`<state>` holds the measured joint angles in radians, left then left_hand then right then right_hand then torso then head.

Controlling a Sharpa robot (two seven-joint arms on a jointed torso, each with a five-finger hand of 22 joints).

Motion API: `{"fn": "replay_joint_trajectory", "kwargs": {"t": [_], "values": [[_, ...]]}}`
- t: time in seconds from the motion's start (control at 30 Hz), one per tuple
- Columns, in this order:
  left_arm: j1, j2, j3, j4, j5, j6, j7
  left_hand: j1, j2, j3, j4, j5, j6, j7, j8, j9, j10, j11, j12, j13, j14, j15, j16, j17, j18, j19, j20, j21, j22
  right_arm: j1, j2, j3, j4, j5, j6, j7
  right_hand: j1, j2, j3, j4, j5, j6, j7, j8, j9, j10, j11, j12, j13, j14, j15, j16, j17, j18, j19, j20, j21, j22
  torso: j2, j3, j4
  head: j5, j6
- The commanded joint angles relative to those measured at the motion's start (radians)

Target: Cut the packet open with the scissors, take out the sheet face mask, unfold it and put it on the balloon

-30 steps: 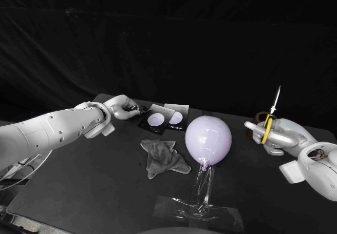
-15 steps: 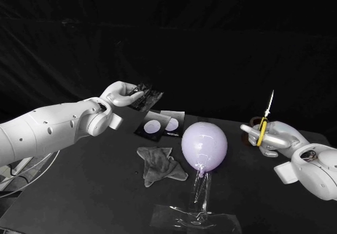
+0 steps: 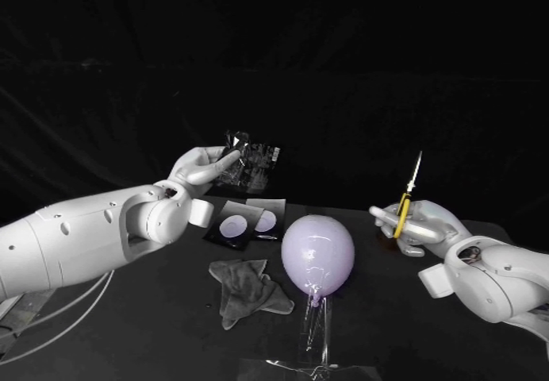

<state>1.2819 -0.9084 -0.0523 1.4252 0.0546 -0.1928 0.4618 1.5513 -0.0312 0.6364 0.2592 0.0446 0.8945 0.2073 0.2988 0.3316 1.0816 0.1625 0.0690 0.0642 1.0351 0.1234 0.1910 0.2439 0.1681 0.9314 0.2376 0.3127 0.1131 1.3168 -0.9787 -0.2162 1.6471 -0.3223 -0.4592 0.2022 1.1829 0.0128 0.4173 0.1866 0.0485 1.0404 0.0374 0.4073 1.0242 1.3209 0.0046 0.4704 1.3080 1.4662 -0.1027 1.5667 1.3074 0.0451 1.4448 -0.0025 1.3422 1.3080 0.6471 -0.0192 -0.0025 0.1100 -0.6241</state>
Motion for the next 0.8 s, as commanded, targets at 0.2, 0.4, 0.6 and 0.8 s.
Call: {"fn": "replay_joint_trajectory", "kwargs": {"t": [0.2,0.4,0.6,0.8], "values": [[-0.032,0.061,0.002,0.011,0.215,0.07,0.053,-0.008,0.003,0.009,0.0,0.004,-0.01,0.003,0.004,0.003,-0.001,0.0,-0.007,-0.001,0.023,-0.005,0.014,0.008,0.019,0.03,-0.01,0.011,0.001,0.009,0.024,0.004,-0.005,0.064,-0.027,0.069,0.093,0.016,0.059,-0.062,0.0,-0.096,0.046,-0.163,-0.13,0.25,0.0,1.1,0.263,0.105,0.038,0.004,0.263,-0.004,0.025,0.035,0.044,0.177,-0.005,0.0029,0.0002,-0.059,0.03],[-0.051,0.111,0.007,0.005,0.244,0.09,0.057,-0.008,0.005,0.014,-0.004,0.004,-0.017,0.004,0.003,0.004,-0.008,0.001,-0.008,-0.001,0.022,-0.005,0.011,0.011,0.018,0.047,-0.016,0.014,-0.001,0.016,0.042,0.007,-0.007,0.067,-0.037,0.069,0.104,0.006,0.085,-0.119,0.001,-0.107,0.074,-0.233,-0.193,0.25,0.027,1.1,0.263,0.105,0.06,0.004,0.263,-0.009,0.038,0.057,0.067,0.191,-0.005,0.0023,-0.0001,-0.105,0.041],[-0.059,0.152,0.012,-0.003,0.255,0.108,0.056,-0.006,0.007,0.016,-0.006,0.004,-0.019,0.004,0.003,0.004,-0.01,0.001,-0.008,-0.001,0.021,-0.005,0.01,0.011,0.018,0.05,-0.017,0.012,-0.003,0.025,0.069,0.012,-0.019,0.072,-0.053,0.065,0.103,-0.041,0.087,-0.174,-0.002,-0.158,0.112,-0.311,-0.259,0.25,0.059,1.1,0.263,0.105,0.082,0.004,0.263,-0.013,0.049,0.078,0.088,0.203,-0.004,0.0018,0.0006,-0.144,0.044],[-0.061,0.179,0.015,-0.005,0.27,0.121,0.05,-0.006,0.009,0.018,-0.007,0.004,-0.02,0.004,0.003,0.005,-0.01,0.001,-0.008,-0.001,0.02,-0.005,0.01,0.012,0.018,0.053,-0.018,0.012,-0.004,0.03,0.096,0.017,-0.038,0.083,-0.063,0.061,0.093,-0.113,0.077,-0.214,0.0,-0.199,0.133,-0.35,-0.306,0.25,0.079,1.1,0.263,0.105,0.098,0.004,0.263,-0.016,0.055,0.092,0.1,0.209,-0.004,0.0009,0.0008,-0.167,0.043]]}}
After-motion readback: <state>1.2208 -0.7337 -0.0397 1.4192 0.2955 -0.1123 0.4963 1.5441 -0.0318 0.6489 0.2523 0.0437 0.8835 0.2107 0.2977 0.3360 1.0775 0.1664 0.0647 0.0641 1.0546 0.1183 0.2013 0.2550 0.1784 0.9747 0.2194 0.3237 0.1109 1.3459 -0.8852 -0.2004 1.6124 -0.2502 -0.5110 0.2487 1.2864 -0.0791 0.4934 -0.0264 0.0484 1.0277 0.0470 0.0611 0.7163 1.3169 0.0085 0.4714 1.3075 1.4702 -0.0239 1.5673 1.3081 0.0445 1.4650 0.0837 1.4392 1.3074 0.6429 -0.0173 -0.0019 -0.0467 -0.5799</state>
